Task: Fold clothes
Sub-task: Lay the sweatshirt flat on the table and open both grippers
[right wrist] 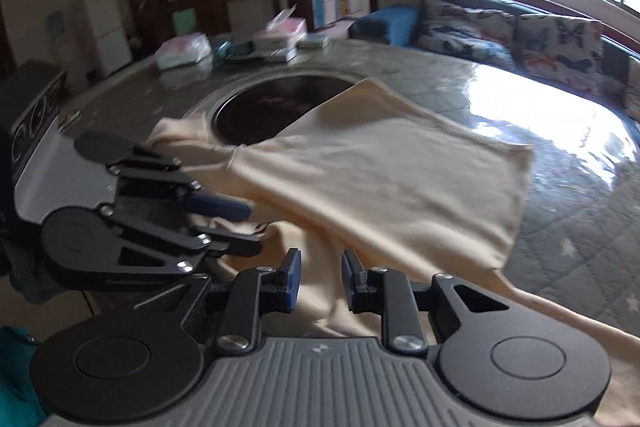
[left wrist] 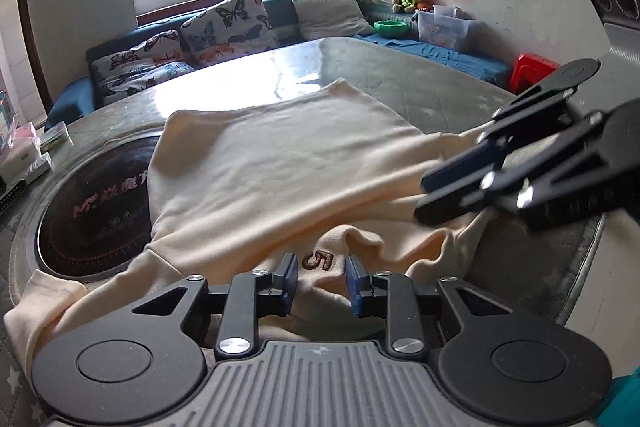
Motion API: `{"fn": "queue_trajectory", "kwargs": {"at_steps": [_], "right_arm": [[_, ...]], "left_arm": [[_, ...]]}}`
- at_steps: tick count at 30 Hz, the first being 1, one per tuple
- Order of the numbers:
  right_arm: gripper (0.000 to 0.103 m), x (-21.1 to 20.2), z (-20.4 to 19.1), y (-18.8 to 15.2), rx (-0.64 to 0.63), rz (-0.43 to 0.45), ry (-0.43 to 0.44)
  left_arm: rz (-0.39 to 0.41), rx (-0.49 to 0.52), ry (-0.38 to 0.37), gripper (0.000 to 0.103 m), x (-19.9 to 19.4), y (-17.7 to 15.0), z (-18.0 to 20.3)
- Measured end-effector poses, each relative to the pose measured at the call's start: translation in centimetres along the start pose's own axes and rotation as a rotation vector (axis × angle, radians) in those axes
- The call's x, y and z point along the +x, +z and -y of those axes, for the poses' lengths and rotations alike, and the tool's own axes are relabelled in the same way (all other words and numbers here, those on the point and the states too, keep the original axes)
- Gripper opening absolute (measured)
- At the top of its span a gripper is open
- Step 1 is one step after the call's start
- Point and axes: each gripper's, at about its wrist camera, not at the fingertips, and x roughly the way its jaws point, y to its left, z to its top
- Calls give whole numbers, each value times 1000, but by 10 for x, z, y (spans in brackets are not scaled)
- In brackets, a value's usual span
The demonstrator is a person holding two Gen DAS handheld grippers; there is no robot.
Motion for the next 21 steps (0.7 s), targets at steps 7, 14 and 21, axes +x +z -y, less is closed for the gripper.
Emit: {"fn": "queue_trajectory", "kwargs": {"at_steps": [7, 14, 21], "right_arm": [[22, 13, -18, -10, -58, -57, -4], [7, -1, -23, -24, -103, -106, -27], [5, -18, -38, -42, -205, -175, 24]], "left_arm": [[96, 10, -27, 9, -28, -2, 8], [115, 28, -74, 7, -54, -19, 8], [54, 11, -127, 11, -50, -28, -3]]}}
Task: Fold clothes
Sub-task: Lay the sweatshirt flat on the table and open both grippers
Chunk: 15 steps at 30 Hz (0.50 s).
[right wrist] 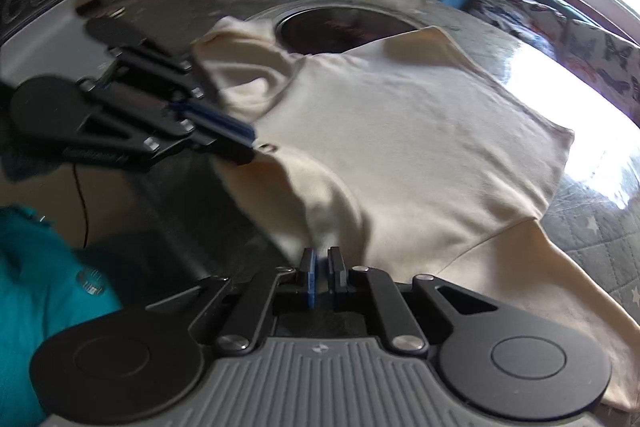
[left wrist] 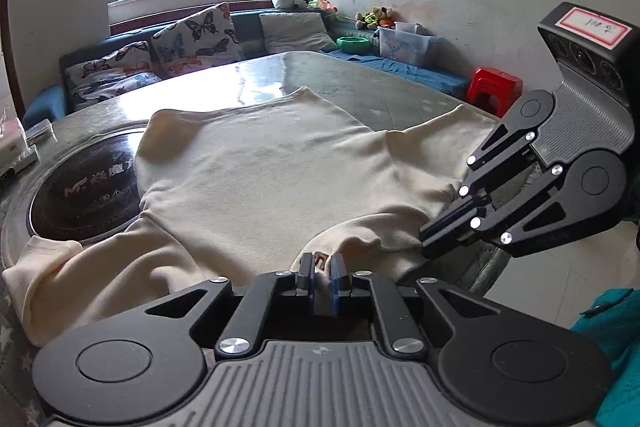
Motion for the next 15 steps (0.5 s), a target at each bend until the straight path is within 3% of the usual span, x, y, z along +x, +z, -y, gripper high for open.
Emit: {"fn": "queue_trajectory", "kwargs": {"at_steps": [4, 7, 11, 15], "right_arm": [[6, -12, 4, 3, 16, 22, 26], [10, -14, 14, 11, 60, 84, -21], [10, 4, 27, 14, 111, 84, -64], [11, 8, 25, 2, 76, 33, -50]], "left_arm": [[81, -17, 4, 11, -9, 20, -8], [104, -33, 35, 11, -2, 33, -13], [51, -73, 32, 11, 34, 38, -14], [-13, -26, -12, 11, 56, 24, -3]]}}
